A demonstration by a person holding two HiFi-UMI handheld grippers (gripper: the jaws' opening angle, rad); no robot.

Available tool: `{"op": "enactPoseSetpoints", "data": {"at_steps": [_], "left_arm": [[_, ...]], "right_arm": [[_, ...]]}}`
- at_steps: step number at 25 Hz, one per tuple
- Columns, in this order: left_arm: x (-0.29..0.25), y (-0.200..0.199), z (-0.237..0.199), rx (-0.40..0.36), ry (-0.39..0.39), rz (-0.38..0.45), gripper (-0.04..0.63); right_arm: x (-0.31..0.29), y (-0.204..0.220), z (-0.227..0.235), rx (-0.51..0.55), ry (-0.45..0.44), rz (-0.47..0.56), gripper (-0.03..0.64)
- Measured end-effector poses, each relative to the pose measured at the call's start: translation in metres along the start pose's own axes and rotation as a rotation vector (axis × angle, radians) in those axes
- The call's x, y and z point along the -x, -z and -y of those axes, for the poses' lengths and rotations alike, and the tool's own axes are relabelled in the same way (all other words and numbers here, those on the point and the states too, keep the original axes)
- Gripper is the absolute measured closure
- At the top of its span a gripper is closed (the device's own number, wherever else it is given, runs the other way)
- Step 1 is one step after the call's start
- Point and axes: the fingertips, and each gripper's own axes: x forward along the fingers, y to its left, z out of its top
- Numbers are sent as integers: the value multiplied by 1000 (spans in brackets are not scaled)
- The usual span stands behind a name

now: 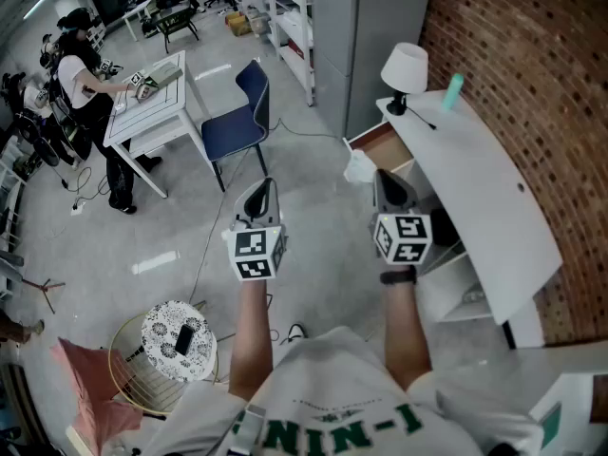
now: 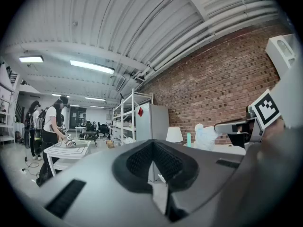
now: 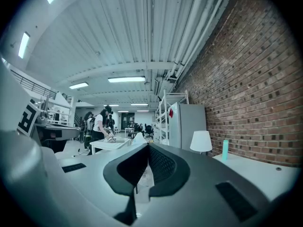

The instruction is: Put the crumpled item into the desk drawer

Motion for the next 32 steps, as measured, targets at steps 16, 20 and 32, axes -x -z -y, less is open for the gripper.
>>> {"op": "enactPoseSetpoints", "data": {"at_steps": [16, 20, 32], "left_arm": [[6, -2, 33, 22, -48, 8, 600], [7, -2, 44, 28, -57, 10, 600], [-4, -19, 71, -14, -73, 57, 600]], "right_arm": [[20, 5, 25, -147, -90, 67, 615], [26, -1, 27, -155, -124, 81, 615], [34, 4, 60, -165, -109, 87, 615]]}}
